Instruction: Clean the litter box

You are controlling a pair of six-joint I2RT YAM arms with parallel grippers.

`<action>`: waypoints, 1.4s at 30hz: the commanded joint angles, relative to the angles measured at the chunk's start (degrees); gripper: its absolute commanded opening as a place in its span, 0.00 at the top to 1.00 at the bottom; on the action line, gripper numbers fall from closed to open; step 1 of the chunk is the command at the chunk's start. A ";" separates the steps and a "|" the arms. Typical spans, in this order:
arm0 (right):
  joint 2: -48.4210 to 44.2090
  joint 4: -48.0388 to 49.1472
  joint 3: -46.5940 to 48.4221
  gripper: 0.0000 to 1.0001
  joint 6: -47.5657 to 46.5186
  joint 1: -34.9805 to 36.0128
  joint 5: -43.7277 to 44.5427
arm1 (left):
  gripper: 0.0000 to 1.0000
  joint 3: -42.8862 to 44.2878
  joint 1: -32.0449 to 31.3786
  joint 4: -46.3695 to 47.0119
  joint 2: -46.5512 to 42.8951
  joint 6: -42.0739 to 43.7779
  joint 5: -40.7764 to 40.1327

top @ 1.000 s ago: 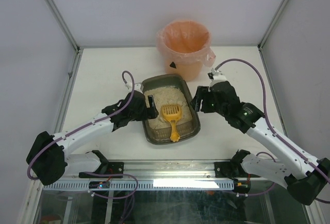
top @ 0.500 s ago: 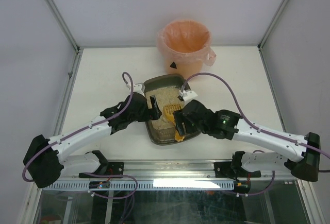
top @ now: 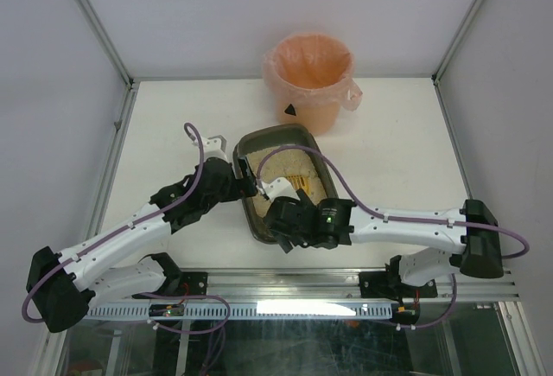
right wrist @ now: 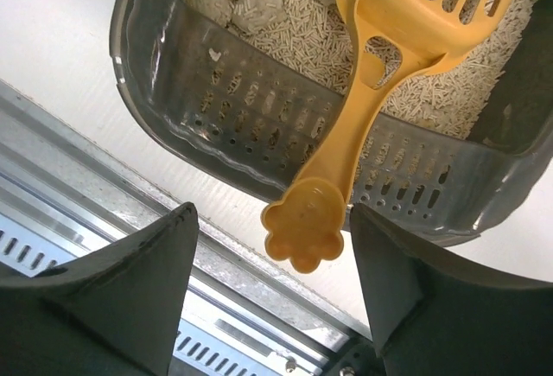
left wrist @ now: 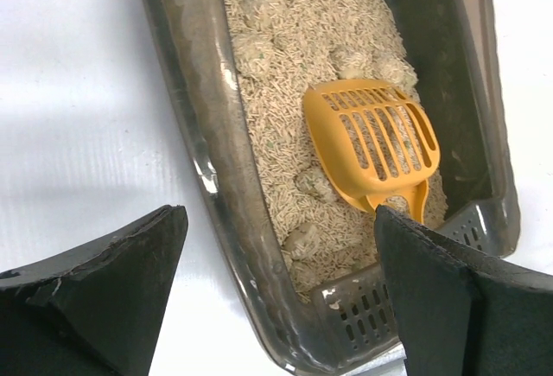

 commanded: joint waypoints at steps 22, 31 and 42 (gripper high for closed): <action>10.98 -9.09 7.14 0.38 -16.26 8.36 14.90 | 0.04 0.38 0.44 -12.39 -12.85 -11.11 -17.70; 12.33 -8.99 6.03 0.39 -17.90 8.78 13.78 | 0.04 0.55 0.44 -12.72 -11.53 -11.61 -17.40; 13.03 -8.28 4.00 0.45 -18.57 8.84 14.49 | 0.03 -0.17 0.49 -12.71 -13.33 -12.14 -18.41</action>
